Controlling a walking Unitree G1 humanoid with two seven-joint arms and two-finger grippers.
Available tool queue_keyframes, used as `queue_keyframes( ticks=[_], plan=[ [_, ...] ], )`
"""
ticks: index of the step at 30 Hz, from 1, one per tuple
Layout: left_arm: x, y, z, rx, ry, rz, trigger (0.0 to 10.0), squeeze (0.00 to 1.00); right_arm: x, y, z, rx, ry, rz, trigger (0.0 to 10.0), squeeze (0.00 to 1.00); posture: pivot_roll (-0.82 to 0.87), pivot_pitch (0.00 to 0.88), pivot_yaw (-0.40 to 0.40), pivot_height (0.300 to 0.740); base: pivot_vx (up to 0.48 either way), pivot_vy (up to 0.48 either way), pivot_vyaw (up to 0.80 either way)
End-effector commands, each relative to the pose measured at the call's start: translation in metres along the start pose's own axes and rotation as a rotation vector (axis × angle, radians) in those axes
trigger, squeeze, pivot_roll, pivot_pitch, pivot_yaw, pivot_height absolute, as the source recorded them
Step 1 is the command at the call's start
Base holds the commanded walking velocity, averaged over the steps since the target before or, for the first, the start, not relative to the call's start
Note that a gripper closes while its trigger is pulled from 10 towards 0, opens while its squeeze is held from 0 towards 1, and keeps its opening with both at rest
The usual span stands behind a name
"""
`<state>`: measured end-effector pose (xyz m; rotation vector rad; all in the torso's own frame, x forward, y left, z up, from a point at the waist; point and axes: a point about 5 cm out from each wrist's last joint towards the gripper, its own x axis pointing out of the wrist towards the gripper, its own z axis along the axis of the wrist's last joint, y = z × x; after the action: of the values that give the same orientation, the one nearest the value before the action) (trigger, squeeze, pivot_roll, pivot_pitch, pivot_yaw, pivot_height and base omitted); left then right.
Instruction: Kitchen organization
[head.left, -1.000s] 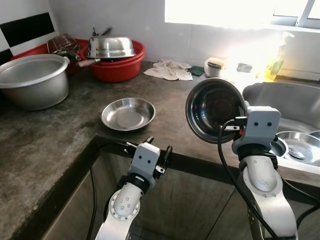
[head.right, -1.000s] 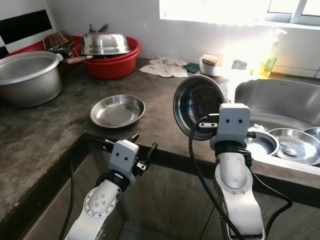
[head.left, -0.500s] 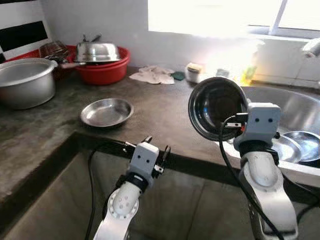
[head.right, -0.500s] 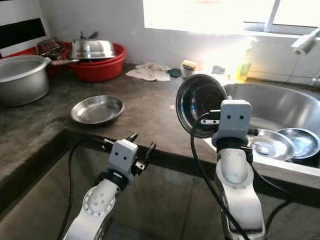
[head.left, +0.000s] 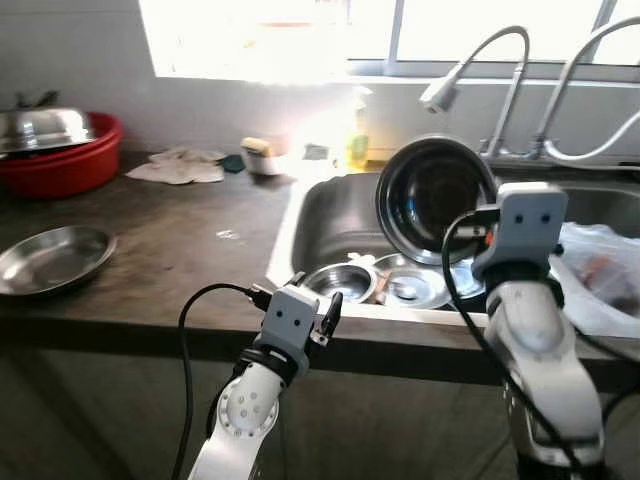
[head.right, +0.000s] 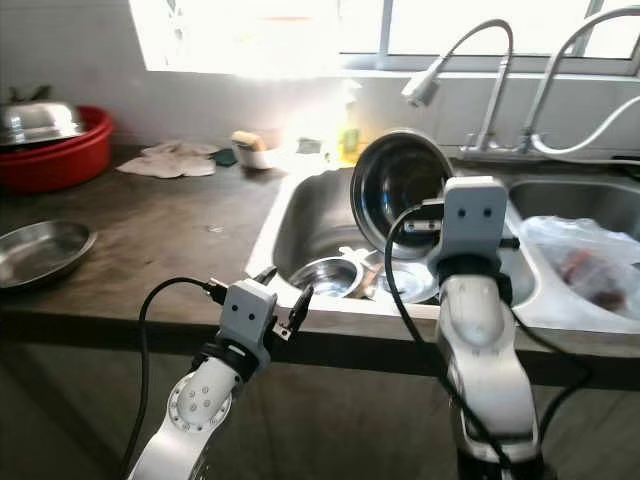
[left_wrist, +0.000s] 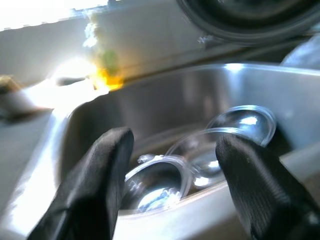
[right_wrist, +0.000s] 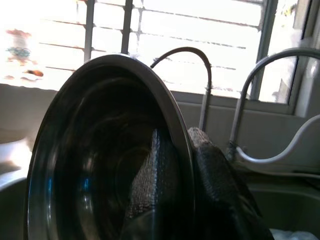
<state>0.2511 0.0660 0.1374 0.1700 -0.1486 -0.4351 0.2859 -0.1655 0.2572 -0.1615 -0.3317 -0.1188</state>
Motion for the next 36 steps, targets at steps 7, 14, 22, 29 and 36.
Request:
queue_keyframes(
  ticks=[7, 14, 22, 29, 36],
  plan=[
    [0.000, 0.004, 0.002, -0.007, 0.003, 0.022, 10.0, 0.00, 0.033, -0.001, -0.003, -0.013, 0.116, 0.087, 10.0, 0.00, 0.15, 0.002, -0.047, 0.740, 0.000, 0.000, 0.00],
    [-0.004, 0.004, 0.000, -0.008, 0.015, 0.037, 10.0, 0.00, 0.062, 0.000, -0.018, -0.020, 0.285, 0.164, 10.0, 0.00, 0.16, 0.011, -0.057, 0.740, 0.000, 0.000, 0.00],
    [-0.008, 0.000, 0.001, -0.019, 0.019, 0.029, 10.0, 0.00, 0.081, 0.013, -0.042, 0.004, 0.414, 0.237, 10.0, 0.00, 0.16, 0.026, -0.059, 0.740, 0.000, 0.000, 0.00],
    [-0.014, 0.001, 0.004, -0.015, 0.015, 0.061, 10.0, 0.00, 0.084, 0.024, -0.070, 0.010, 0.571, 0.288, 10.0, 0.00, 0.18, 0.052, -0.071, 0.740, 0.000, 0.000, 0.00],
    [-0.026, -0.003, 0.001, -0.056, 0.028, -0.020, 10.0, 0.00, 0.071, 0.037, -0.104, 0.051, 0.744, 0.404, 10.0, 0.00, 0.20, 0.080, -0.073, 0.740, 0.000, 0.000, 0.00]
  ],
)
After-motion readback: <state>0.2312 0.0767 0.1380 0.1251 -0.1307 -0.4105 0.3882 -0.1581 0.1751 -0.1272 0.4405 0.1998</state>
